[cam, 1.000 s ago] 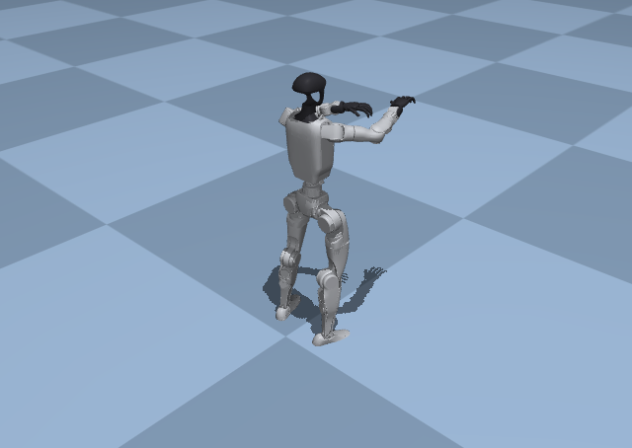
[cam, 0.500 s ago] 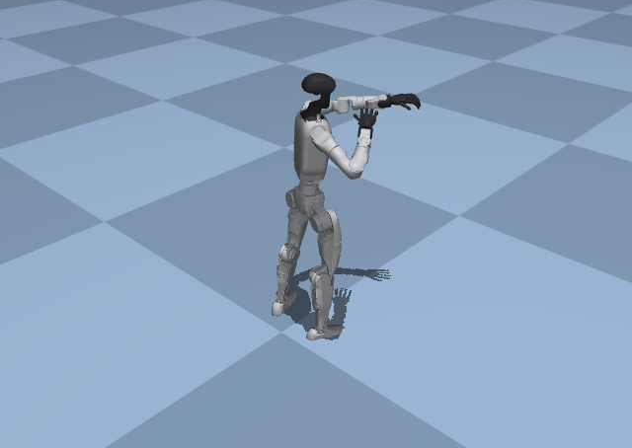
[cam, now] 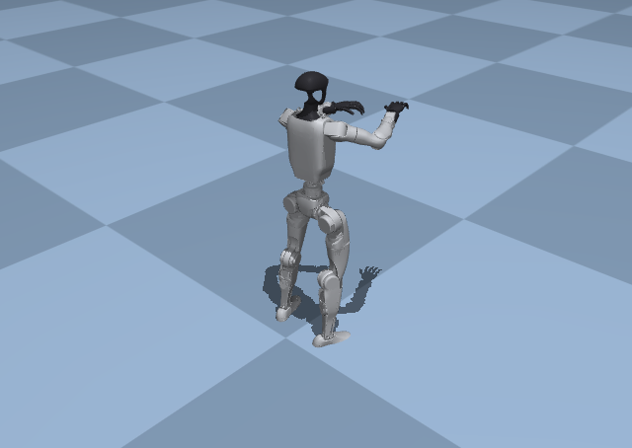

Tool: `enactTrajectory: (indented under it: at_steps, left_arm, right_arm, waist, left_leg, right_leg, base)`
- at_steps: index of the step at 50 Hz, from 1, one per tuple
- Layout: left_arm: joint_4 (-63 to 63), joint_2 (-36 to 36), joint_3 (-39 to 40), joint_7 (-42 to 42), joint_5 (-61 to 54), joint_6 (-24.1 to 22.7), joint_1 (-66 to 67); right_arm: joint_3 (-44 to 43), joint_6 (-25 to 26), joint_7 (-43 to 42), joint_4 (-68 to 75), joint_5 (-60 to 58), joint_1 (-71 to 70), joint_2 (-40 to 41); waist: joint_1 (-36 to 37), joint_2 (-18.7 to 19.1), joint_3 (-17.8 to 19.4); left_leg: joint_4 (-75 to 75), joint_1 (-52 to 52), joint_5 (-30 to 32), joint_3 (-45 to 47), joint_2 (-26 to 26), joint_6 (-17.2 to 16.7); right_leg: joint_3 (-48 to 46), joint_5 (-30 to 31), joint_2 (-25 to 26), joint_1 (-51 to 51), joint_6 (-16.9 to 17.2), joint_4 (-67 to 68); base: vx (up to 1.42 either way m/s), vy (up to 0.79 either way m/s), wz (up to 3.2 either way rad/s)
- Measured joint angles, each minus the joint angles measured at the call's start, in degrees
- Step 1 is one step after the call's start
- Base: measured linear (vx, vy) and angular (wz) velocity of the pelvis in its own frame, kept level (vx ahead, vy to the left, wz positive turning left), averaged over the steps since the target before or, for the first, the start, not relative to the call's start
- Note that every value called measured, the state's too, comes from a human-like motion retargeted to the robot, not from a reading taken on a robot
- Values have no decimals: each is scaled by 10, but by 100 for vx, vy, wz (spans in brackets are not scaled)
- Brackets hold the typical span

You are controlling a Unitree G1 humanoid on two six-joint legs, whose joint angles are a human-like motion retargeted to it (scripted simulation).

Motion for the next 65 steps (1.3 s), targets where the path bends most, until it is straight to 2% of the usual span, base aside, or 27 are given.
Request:
enactTrajectory:
  at_steps: [5,8,14,20,25,33,39,44,52,58,62,65]
  left_arm:
    - [-68,22,22,-34,0,2,25]
    - [-91,45,42,-23,1,-1,37]
    - [-51,92,86,41,-11,-9,64]
    - [98,124,124,107,-25,8,74]
    - [275,157,130,137,-34,36,58]
    - [543,236,45,150,-24,28,-6]
    - [630,260,-22,155,-7,4,-49]
    - [565,245,-10,159,-17,3,-58]
    - [266,181,58,101,-38,11,6]
    - [77,121,29,40,-46,-13,14]
    - [19,71,3,-2,-58,-30,6]
    - [11,36,-7,-14,-59,-34,2]
  right_arm:
    - [52,13,17,126,-50,-51,13]
    - [60,12,3,157,-58,-66,20]
    - [34,-17,-57,49,-22,-39,13]
    - [-4,-66,-46,-187,44,27,-21]
    - [-36,-90,-29,-350,106,71,-46]
    - [-97,-149,-31,-505,179,109,-73]
    - [-142,-176,-30,-535,175,127,-94]
    - [-157,-147,-49,-493,145,134,-102]
    - [-80,-70,-32,-278,94,47,-67]
    - [23,-29,-23,-9,33,-69,0]
    - [61,-17,-12,132,15,-116,39]
    - [66,-15,-11,167,17,-122,52]
  waist:
    - [44,-5,-6]
    - [57,-3,-8]
    - [54,7,-8]
    - [16,23,-1]
    - [-32,37,6]
    - [-102,53,17]
    - [-123,51,18]
    - [-111,40,17]
    - [-64,23,8]
    - [-26,17,-5]
    - [-8,16,-12]
    - [-2,16,-15]
  left_leg:
    - [-10,-10,10,-32,-6,-5]
    - [-17,-12,17,-45,-10,-7]
    - [-26,-11,24,-52,-16,-5]
    - [-24,-4,21,-35,-20,-2]
    - [-19,0,17,-5,-17,0]
    - [-16,-2,17,51,2,-2]
    - [-16,-6,19,77,14,-6]
    - [-14,-7,15,77,12,-7]
    - [-7,-1,2,41,-10,-2]
    - [-6,-1,1,3,-15,-3]
    - [-8,-1,3,-20,-17,-8]
    - [-9,-2,5,-33,-19,-11]
  right_leg:
    - [-35,-2,-5,8,-3,-1]
    - [-49,-3,-8,11,-3,-2]
    - [-58,-2,-13,15,-1,-4]
    - [-40,-1,-17,13,4,-5]
    - [-11,2,-14,1,7,-7]
    - [42,17,11,-32,7,-17]
    - [65,31,28,-49,7,-25]
    - [67,33,26,-49,7,-24]
    - [39,16,-6,-27,7,-4]
    - [2,4,-16,-7,-4,7]
    - [-22,-1,-19,7,-9,8]
    - [-36,-3,-21,16,-12,7]
  base:
    - [1,1,69]
    - [1,2,48]
    - [1,1,13]
    - [1,2,-28]
    - [-1,0,-60]
    - [-4,-3,-71]
    - [-4,-2,-44]
    - [0,3,0]
    - [3,10,46]
    - [3,3,65]
    - [2,1,60]
    - [1,0,47]
